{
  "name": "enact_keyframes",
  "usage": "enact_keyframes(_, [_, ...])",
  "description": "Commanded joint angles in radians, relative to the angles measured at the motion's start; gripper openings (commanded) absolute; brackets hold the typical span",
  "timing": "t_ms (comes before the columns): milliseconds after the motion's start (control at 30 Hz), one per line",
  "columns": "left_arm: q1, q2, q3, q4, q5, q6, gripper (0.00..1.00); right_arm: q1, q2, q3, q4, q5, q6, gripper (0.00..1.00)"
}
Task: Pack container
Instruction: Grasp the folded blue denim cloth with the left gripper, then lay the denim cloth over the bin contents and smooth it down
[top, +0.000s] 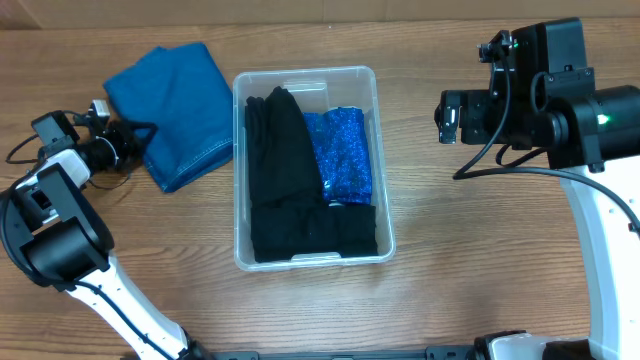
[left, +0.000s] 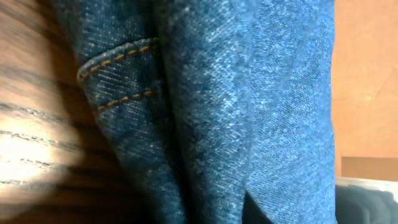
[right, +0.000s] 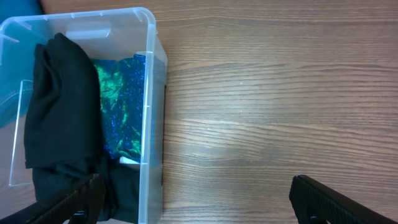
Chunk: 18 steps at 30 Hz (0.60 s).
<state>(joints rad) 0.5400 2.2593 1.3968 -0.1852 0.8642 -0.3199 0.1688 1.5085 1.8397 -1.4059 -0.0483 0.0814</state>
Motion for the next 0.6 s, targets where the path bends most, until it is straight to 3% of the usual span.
enact_keyframes(0, [-0.033, 0.009, -0.04, -0.122, 0.028, -0.001, 0.04, -0.004, -0.005, 0.0, 0.005, -0.006, -0.003, 1.0])
enact_keyframes(133, [-0.035, -0.161, -0.04, -0.276, 0.023, 0.096, 0.04, -0.004, -0.005, 0.0, 0.005, -0.006, -0.003, 1.0])
enact_keyframes(267, [-0.037, -0.492, -0.04, -0.378, 0.024, 0.099, 0.04, -0.004, -0.005, 0.0, 0.0, -0.006, -0.003, 1.0])
enact_keyframes(467, [-0.11, -0.944, -0.006, -0.39, 0.018, -0.001, 0.04, -0.004, -0.005, 0.0, -0.018, -0.006, -0.003, 1.0])
enact_keyframes(567, [-0.209, -1.061, 0.049, -0.389, 0.018, -0.037, 0.04, -0.004, -0.005, 0.0, -0.019, -0.006, -0.003, 1.0])
